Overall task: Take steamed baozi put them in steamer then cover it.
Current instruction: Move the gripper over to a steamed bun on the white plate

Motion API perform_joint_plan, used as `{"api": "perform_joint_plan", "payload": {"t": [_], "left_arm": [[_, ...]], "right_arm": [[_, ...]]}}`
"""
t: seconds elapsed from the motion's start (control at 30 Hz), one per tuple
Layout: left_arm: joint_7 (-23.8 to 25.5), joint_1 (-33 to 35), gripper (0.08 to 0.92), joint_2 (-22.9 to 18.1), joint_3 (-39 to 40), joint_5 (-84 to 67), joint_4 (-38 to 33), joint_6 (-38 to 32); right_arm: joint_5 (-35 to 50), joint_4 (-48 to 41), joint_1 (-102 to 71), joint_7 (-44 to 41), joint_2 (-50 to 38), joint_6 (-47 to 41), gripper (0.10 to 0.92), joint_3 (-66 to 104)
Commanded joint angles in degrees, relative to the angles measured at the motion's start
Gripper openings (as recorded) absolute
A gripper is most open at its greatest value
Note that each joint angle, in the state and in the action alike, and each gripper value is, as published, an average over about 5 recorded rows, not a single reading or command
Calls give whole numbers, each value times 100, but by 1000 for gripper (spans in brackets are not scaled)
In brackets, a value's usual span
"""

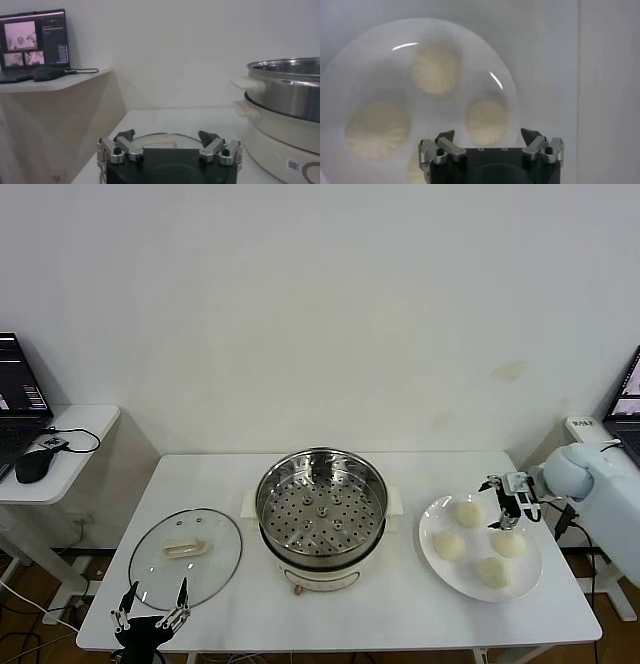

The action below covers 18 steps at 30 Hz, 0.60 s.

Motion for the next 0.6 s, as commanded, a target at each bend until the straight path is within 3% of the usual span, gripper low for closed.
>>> {"api": "perform_joint_plan", "payload": {"t": [0.03, 0.6], "left_arm": [[1, -7, 823, 1, -16, -3, 7, -3], [11, 0, 823, 14, -92, -44, 28, -23]], "right_arm": [[-112, -461, 345, -108, 336, 15, 823, -395], [-682, -1094, 186, 124, 837, 86, 823, -180]]}}
